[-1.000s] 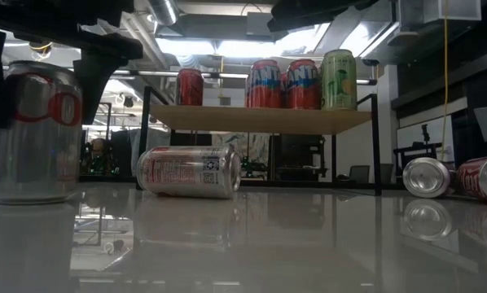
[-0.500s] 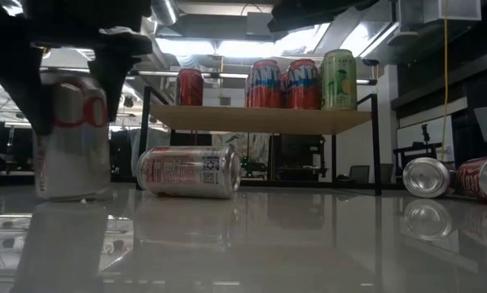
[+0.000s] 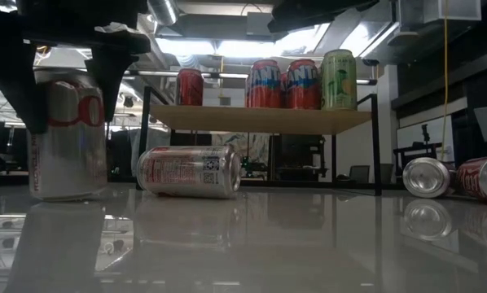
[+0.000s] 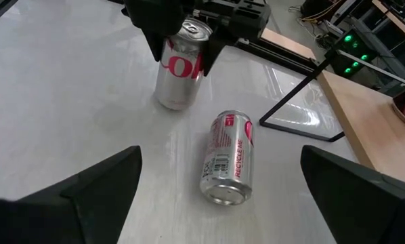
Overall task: Place canned beverage on shelf
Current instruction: Put the red white soda can on the shelf
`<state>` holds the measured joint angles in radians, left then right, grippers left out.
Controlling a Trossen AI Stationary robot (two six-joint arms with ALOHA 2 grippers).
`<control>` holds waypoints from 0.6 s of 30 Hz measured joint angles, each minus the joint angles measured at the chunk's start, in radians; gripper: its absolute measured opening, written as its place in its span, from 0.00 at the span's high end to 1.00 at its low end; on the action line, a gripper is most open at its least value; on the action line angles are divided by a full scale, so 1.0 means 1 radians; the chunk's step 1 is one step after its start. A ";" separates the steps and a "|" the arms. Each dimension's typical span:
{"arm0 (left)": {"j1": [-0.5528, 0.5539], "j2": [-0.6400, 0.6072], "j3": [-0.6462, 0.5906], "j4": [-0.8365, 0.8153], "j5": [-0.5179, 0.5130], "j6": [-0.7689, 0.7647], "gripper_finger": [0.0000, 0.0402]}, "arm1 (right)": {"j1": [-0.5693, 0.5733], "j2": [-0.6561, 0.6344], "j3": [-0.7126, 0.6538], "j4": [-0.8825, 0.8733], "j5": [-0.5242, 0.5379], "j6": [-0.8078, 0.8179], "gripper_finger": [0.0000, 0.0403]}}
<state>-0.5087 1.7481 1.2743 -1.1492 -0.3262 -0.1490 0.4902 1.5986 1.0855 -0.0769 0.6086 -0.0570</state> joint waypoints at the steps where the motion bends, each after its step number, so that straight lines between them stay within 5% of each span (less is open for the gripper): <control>1: 0.000 0.000 0.000 0.000 0.000 0.000 0.18 | 0.000 0.000 0.000 0.000 0.000 0.000 0.03; 18: 0.000 0.000 0.000 0.006 -0.004 0.001 0.18 | 0.000 0.000 0.000 0.000 0.000 0.000 0.03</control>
<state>-0.5087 1.7481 1.2743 -1.1427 -0.3302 -0.1476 0.4903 1.5986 1.0855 -0.0769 0.6086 -0.0572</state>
